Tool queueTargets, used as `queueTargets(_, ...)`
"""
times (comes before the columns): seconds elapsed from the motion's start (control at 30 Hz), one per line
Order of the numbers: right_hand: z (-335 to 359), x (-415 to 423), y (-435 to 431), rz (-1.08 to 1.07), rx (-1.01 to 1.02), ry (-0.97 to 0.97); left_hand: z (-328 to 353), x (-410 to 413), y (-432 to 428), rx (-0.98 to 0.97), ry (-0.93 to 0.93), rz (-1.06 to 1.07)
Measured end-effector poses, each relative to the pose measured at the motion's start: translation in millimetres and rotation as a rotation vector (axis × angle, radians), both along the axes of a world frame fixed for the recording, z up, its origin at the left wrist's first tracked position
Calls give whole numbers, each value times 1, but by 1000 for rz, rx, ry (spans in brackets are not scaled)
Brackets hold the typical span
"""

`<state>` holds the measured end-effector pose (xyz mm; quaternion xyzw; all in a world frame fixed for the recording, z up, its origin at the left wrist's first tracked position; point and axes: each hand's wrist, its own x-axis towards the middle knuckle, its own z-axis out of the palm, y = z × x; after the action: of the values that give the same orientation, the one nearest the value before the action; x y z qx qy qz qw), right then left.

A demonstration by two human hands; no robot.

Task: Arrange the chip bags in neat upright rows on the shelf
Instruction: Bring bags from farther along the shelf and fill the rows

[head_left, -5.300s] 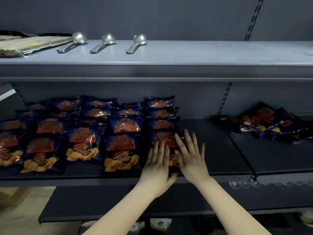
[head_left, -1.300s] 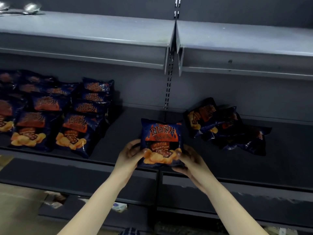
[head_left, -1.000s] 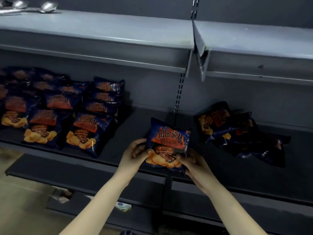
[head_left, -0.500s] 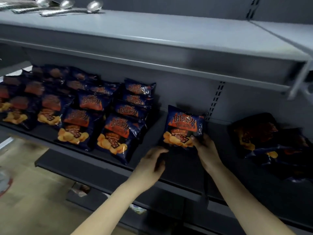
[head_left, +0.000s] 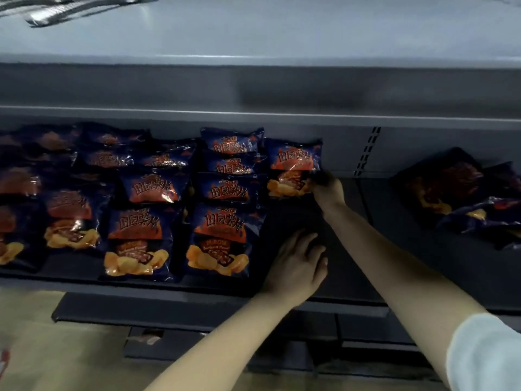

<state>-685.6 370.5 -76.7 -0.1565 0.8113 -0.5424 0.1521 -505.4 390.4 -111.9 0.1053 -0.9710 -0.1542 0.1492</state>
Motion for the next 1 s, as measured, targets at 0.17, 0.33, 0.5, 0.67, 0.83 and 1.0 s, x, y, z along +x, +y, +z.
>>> queueTargets(0.17,-10,28,-6,-164,-115,-38,2,5,-1,22,-20,-40)
queueTargets(0.33,-13,42,22,-263,-256,39,1,8,-8,-67,73,-95)
queueTargets(0.5,-2,42,78,-294,-203,233,-6,6,-17,-13,67,-64)
queueTargets(0.67,2,34,148,-382,-92,318,-3,-17,10,-8,93,-192)
queueTargets(0.83,11,13,213,-438,6,437,10,-63,54,31,129,-259)
queueTargets(1.0,26,-16,281,-445,126,636,29,-117,99,56,163,-306)
